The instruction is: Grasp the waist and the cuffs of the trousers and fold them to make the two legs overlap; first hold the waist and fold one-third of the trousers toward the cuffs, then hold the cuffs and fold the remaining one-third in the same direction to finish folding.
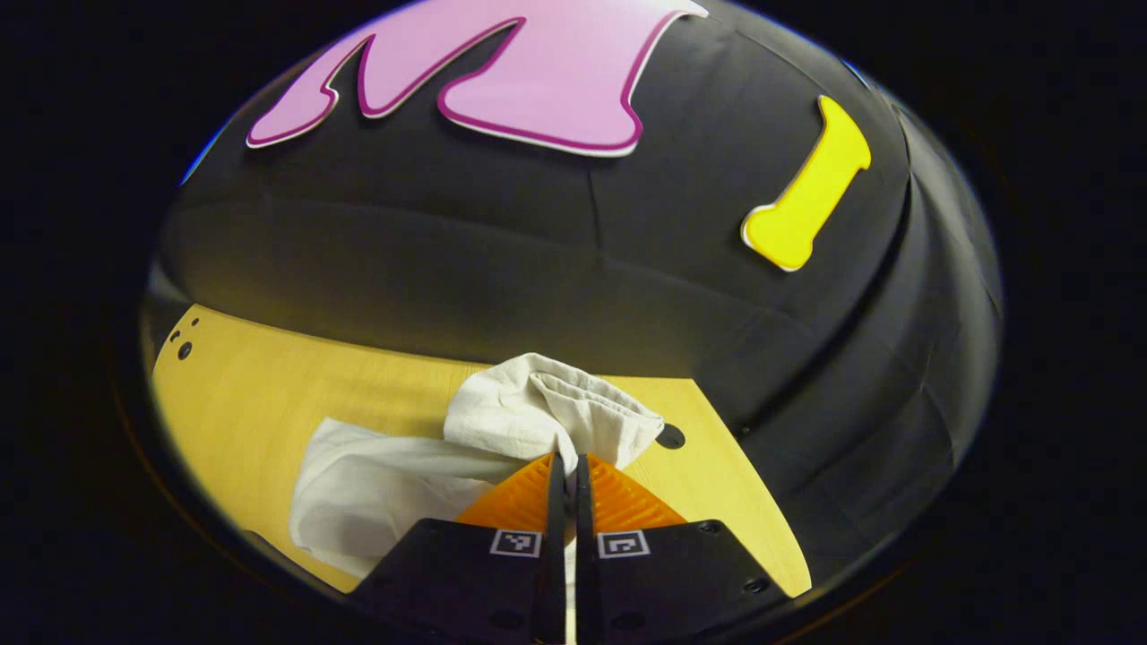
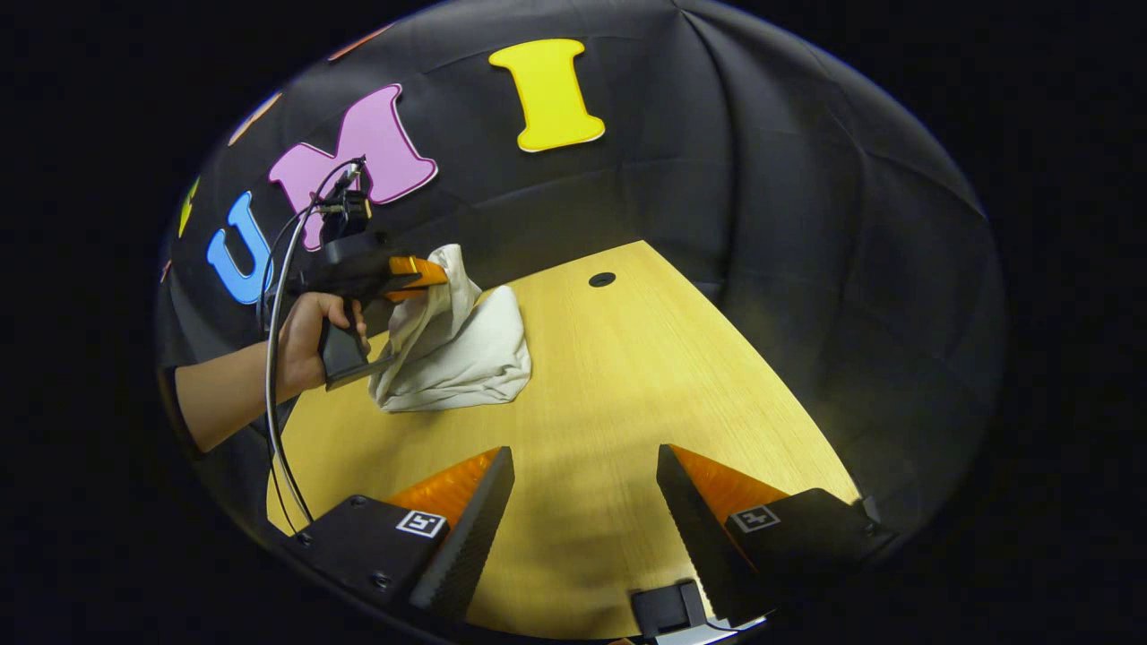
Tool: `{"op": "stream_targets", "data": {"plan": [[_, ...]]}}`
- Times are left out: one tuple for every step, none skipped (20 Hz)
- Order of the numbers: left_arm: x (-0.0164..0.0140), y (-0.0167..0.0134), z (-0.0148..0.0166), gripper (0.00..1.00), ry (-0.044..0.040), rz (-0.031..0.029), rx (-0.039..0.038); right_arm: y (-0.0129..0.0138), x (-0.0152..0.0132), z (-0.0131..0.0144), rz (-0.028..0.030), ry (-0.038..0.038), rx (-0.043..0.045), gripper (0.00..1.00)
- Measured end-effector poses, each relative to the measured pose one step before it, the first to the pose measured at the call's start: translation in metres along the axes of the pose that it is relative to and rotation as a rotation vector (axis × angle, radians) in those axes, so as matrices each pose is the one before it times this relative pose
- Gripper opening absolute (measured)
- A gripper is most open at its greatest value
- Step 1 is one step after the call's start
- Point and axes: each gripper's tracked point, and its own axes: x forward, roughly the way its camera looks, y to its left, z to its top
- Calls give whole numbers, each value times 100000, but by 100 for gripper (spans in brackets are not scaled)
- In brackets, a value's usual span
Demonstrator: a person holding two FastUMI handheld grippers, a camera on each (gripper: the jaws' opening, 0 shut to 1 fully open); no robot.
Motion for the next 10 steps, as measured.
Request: {"op": "stream_targets", "data": {"plan": [[20, -794, -724, 12, 985, -1071, -1194, -305, -54, -102, -435, -49, 570, 98], [-67, -590, -517, 16, 101, -2022, -1691, -215, 20, -84, -538, 65, 488, 99], [-570, -541, 74, 16, -333, -1945, -1659, -226, -211, -277, -462, 334, 404, 98], [-420, -524, -59, 20, -358, -2033, -1124, -11, -150, -286, -174, 401, 272, 98], [-606, -409, -127, 18, -151, -2320, -298, 36, -100, -184, 10, 98, 181, 98], [-633, -209, -58, 51, -536, -1031, 1077, 139, -262, -271, -4, -67, 333, 98], [-517, 182, 117, 55, -811, -103, 1869, 264, -155, -199, 274, 81, 520, 99], [-872, 276, 141, 54, -671, 274, 1785, 334, -253, -318, 418, 149, 370, 99], [-1172, 418, -186, 59, -619, 228, 1401, 416, -181, -229, 476, 11, 129, 99], [-1408, 351, 51, 71, -586, -240, 1097, 519, -238, -162, 661, -308, -188, 99]]}}
